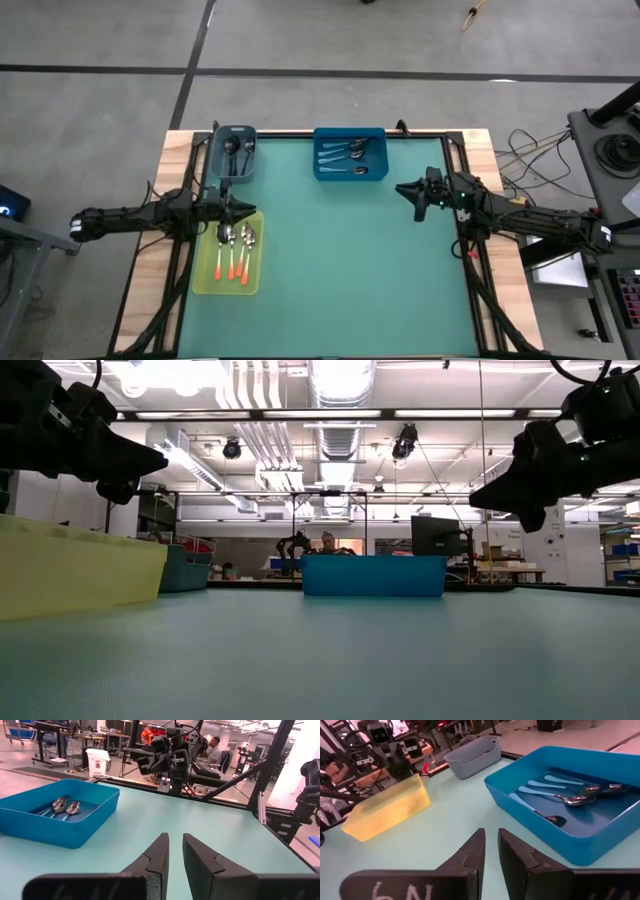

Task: Sort silverware by color (type)
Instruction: Return to Home Position

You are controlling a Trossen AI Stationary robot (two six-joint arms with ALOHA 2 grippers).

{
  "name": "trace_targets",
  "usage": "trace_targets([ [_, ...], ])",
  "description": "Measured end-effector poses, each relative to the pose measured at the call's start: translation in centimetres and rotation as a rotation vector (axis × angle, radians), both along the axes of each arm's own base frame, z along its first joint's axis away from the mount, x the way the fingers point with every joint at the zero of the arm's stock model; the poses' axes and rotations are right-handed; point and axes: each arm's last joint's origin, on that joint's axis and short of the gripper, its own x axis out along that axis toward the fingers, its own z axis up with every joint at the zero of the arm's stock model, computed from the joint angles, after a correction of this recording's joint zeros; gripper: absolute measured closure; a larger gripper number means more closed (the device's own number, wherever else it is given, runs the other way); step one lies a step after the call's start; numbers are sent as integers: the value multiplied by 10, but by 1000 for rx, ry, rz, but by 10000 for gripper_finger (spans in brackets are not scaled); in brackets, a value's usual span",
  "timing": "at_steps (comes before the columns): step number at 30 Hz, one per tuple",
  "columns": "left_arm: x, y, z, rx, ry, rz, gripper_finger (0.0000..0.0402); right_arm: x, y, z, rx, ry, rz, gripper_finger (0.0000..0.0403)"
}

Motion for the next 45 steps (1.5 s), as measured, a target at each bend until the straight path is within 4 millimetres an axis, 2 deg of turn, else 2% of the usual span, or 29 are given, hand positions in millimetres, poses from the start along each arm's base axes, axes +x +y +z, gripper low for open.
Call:
trace_targets([
  [5, 0, 0, 0, 0, 0, 0, 364, 0, 0, 0, -26, 4, -4, 359],
  [11, 0, 0, 0, 0, 1, 0, 364, -5, 6, -13, -175, 45, 49, 359],
  [17, 0, 0, 0, 0, 0, 0, 364, -11, 10, -6, -264, 11, -38, 359],
  [29, 0, 0, 0, 0, 2, 0, 364, -24, 31, 6, -528, -71, 10, 359],
  [33, 0, 0, 0, 0, 3, 1, 364, -24, 34, 6, -633, -41, 35, 359],
  [45, 0, 0, 0, -1, 8, 0, 364, -23, 42, 6, -588, -80, 123, 359],
])
